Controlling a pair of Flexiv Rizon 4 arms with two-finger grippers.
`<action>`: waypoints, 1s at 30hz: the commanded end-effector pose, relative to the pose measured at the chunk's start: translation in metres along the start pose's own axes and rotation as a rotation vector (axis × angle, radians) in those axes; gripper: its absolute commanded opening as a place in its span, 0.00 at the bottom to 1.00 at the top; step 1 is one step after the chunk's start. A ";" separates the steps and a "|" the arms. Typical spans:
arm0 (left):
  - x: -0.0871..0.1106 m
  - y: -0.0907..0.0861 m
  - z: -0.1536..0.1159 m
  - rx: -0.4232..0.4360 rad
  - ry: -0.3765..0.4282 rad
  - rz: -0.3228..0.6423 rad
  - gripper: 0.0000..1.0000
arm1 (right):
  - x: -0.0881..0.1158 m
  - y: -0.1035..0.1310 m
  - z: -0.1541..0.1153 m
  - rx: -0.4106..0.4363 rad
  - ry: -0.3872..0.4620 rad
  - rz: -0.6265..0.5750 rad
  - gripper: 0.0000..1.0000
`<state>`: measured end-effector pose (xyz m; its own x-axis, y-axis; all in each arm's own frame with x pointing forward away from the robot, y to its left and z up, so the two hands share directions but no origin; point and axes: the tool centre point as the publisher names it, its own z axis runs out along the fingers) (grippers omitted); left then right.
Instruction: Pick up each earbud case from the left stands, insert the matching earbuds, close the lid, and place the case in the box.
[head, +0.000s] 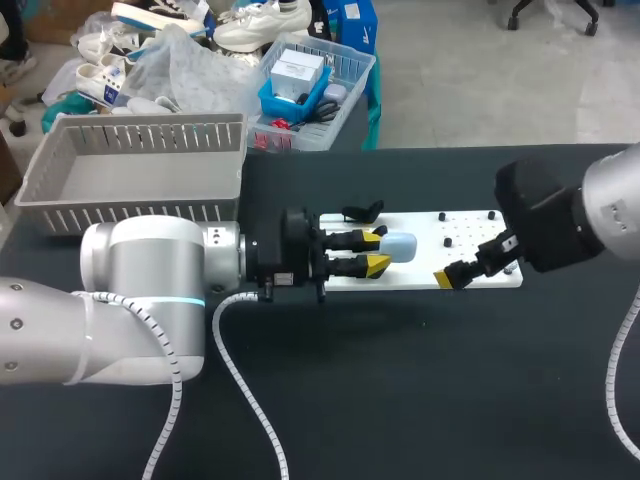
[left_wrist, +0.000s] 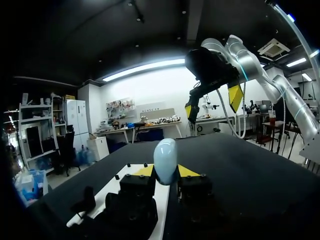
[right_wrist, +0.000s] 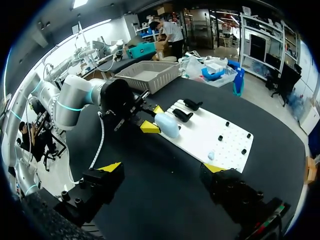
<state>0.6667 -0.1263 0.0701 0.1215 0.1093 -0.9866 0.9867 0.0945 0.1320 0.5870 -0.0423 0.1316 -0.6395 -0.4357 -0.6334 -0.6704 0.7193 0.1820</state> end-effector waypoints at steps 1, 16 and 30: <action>0.001 0.000 0.001 -0.003 0.000 0.001 0.00 | -0.006 0.005 0.015 0.061 0.004 0.002 1.00; 0.001 0.000 0.001 -0.003 0.000 0.001 0.00 | -0.019 -0.020 0.046 0.064 0.031 0.063 1.00; 0.001 0.000 0.001 -0.003 0.000 0.001 0.00 | -0.024 -0.031 0.061 0.083 0.050 0.072 1.00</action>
<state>0.6667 -0.1263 0.0700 0.1219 0.1087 -0.9866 0.9867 0.0944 0.1323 0.6432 -0.0250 0.0974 -0.7037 -0.4082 -0.5816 -0.5953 0.7856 0.1688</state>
